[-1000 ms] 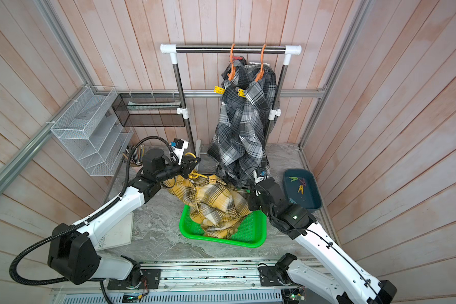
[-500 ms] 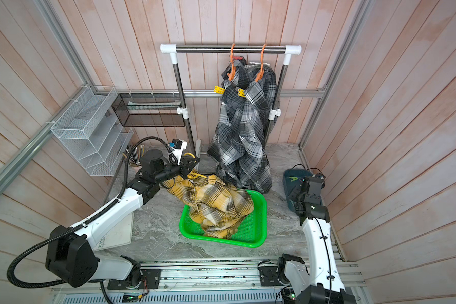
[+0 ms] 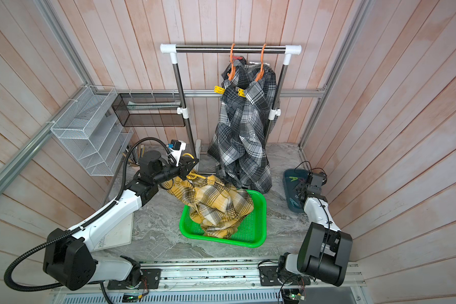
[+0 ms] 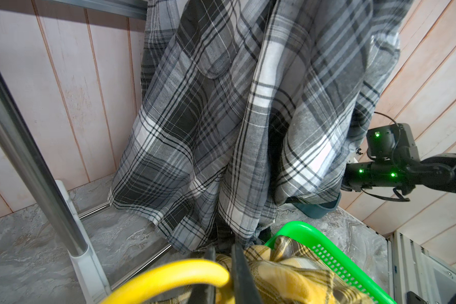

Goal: Remove the clothespins securing long-sleeve shirts to the hanger
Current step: Place the clamp in the storage box, then remove the clamp from the hanger.

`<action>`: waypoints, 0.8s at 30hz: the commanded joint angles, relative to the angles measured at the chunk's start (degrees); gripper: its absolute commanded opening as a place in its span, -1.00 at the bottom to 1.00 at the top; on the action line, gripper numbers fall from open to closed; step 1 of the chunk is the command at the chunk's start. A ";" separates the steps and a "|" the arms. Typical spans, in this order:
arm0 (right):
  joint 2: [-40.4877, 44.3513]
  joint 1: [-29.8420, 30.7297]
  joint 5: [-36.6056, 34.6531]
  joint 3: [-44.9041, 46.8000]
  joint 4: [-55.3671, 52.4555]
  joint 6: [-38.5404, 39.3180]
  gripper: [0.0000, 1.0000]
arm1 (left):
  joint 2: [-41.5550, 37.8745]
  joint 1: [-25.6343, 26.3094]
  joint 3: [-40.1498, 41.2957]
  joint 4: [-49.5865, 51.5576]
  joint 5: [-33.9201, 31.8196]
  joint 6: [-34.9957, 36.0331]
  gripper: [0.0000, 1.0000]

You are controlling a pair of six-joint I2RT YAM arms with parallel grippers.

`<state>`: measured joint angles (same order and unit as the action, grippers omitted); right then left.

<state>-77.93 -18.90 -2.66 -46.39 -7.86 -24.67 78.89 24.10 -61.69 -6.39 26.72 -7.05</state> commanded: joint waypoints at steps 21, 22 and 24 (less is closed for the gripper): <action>35.92 36.25 24.25 -7.94 -0.12 10.74 0.17 | -1.11 -1.47 0.93 -1.56 0.40 0.63 -1.00; 34.14 39.11 22.99 -9.27 -2.05 12.24 0.18 | -1.15 -1.53 0.92 -1.60 0.37 0.63 -1.00; 29.01 45.67 21.38 -13.03 -6.07 14.58 0.17 | -1.20 -1.51 0.96 -1.68 0.49 0.55 -1.00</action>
<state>-43.57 20.97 20.62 -55.94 -7.68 -15.62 78.87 23.03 -61.58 -6.44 26.76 -7.07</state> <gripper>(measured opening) 0.588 0.112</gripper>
